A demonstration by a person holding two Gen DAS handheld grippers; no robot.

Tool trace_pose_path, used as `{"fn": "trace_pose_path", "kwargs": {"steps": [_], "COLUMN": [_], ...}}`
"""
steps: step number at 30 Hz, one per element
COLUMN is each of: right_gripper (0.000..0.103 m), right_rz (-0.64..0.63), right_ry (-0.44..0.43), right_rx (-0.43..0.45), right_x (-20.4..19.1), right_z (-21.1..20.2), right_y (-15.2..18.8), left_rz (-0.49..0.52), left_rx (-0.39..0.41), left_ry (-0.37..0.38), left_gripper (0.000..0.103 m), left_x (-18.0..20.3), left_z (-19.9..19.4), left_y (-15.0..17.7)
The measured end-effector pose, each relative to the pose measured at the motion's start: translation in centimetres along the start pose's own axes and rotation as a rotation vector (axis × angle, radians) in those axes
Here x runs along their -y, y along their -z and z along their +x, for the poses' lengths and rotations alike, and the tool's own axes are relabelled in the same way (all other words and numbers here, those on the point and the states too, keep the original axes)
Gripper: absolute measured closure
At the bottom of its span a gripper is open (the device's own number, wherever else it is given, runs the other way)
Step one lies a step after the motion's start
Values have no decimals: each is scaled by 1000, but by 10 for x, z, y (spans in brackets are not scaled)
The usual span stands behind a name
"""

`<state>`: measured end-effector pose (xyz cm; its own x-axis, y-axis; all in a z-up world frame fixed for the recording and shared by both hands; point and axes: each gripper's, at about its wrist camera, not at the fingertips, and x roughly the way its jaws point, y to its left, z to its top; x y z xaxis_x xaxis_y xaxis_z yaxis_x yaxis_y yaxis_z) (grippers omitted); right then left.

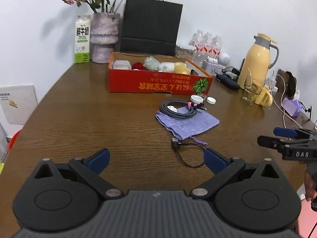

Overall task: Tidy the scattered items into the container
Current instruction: 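Grasp the black braided cable with right tool while left tool grasps a white cap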

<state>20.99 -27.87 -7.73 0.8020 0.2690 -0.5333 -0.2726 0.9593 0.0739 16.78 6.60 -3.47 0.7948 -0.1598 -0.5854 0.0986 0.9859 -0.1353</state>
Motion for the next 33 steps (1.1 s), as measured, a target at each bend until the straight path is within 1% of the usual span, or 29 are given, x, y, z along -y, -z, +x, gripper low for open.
{"fn": "trace_pose_path", "kwargs": {"steps": [4,6,8,10,12,15,16,17,18,19,20,21,22,23,24,26,28,30,32,33], "right_gripper": [17,26,42,48,49,48,48,49,49,58,72,75,81,82,83,85,85,85,85,85], "right_rz": [-18,7,38,73,101,114,97,66,41,13,-11,-46,-83,-84,-59,2,22,49,104,126], "right_ry": [-17,-38,-74,-114,-129,-92,-70,-44,-40,-50,-58,-43,-18,-12,-20,-68,-68,-65,-67,-62], "right_rx": [-19,-37,-59,-71,-90,-101,-101,-110,-123,-141,-158,-145,-137,-125,-124,-101,-63,-30,-15,-16], "right_x": [-2,-2,-1,-2,-4,-10,-13,-18,-21,-25,-29,-33,-38,-39,-38,-31,-24,-15,1,8], "right_z": [31,52,74,100,126,160,169,180,187,195,202,206,209,210,210,204,193,181,170,166], "right_y": [-14,-26,-38,-52,-63,-76,-79,-80,-80,-79,-77,-73,-70,-69,-70,-73,-78,-83,-86,-87], "left_rz": [0,1,20,52,85,88,84,84,88,91,88,81,66,52,39,23,31,56,91,105], "left_rx": [-20,-19,-20,-13,-8,-14,-22,-37,-56,-70,-84,-87,-86,-86,-90,-93,-88,-81,-69,-66], "left_ry": [-1,4,1,9,31,39,48,52,55,61,78,92,105,113,113,104,104,108,101,106], "left_gripper": [0,0,1,3,4,7,11,19,24,31,34,34,34,34,34,34,35,38,48,49], "left_x": [2,3,7,11,13,13,12,10,9,8,6,4,1,-1,-3,-6,-8,-6,0,4], "left_z": [25,39,55,68,84,107,116,124,131,137,143,146,149,151,154,156,155,155,159,162], "left_y": [-8,-15,-22,-28,-36,-48,-52,-55,-57,-58,-58,-57,-56,-54,-54,-54,-55,-59,-66,-69]}}
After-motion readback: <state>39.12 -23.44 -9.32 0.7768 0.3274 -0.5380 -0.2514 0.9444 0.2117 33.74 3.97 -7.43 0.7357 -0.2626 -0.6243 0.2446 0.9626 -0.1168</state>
